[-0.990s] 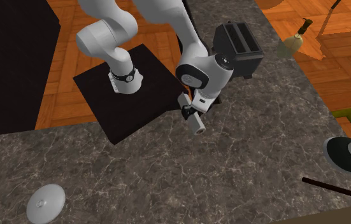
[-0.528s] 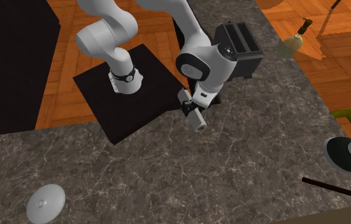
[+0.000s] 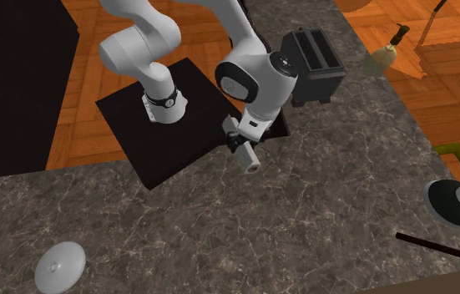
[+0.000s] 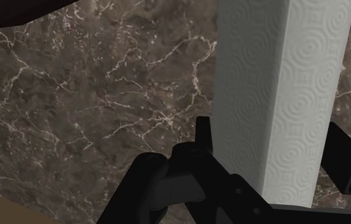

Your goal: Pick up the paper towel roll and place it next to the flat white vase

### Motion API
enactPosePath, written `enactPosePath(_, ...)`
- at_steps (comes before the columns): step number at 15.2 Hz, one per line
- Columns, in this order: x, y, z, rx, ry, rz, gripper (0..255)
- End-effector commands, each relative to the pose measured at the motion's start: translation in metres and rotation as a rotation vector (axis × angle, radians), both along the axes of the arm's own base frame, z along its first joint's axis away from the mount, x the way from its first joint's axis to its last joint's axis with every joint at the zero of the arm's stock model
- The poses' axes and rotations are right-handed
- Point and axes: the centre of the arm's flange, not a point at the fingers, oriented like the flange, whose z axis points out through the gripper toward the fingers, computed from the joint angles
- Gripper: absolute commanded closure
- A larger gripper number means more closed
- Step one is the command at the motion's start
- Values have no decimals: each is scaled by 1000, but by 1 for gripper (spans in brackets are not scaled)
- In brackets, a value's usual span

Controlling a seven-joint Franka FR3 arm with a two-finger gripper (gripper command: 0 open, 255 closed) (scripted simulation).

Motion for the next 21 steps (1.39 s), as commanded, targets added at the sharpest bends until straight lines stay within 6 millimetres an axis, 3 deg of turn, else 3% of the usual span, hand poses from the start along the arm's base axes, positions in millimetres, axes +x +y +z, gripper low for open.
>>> enactPosePath(1, -12, -23, 2, 0, 0, 1, 255)
enactPosePath(21, -113, -266, 7, 0, 0, 1, 255)
